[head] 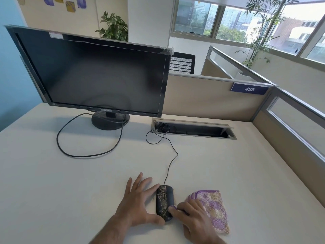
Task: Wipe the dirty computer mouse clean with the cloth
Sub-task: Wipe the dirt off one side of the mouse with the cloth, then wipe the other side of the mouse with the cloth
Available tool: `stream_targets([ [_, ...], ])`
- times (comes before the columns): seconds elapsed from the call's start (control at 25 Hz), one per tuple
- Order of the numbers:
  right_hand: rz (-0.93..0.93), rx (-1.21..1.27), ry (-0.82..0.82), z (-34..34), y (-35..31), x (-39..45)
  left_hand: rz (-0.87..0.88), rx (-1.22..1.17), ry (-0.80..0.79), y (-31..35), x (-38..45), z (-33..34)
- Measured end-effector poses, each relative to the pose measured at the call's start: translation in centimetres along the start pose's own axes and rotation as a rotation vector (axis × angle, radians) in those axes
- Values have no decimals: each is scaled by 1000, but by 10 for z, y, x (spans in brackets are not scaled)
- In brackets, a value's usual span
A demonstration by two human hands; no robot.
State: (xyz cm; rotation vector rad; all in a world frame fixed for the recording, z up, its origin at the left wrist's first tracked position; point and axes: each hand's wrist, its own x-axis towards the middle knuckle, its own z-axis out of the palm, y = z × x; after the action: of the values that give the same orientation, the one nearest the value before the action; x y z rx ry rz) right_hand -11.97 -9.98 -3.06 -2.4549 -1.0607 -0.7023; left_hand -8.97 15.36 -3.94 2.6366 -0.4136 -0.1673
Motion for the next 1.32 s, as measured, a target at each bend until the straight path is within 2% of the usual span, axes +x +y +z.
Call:
stream_targets([
  [0.4,-150,35,-111,-5,-1,-13,3,-8,18,2,-2,-2],
  [0.52,23,137,-40,-12,4,-9,13,8,-8,3,-3,-4],
  [0.68,446,443,214,-32,5,4,37,-37,25,1,-5,-5],
  [0.84,750,808,344,-67,9,26,39,-262,194,7,-8,-6],
  [0.96,775,875,373,-106,14,44,72,-499,351,39,-5,-21],
  [1.04,766,1069,380,-131,13,57,149,-657,390,71,2,-40],
  [1.16,765,1429,344,-153,6,72,265,-786,302,118,10,-74],
  [1.32,731,1622,254,-159,-7,86,285,-980,-30,148,16,-99],
])
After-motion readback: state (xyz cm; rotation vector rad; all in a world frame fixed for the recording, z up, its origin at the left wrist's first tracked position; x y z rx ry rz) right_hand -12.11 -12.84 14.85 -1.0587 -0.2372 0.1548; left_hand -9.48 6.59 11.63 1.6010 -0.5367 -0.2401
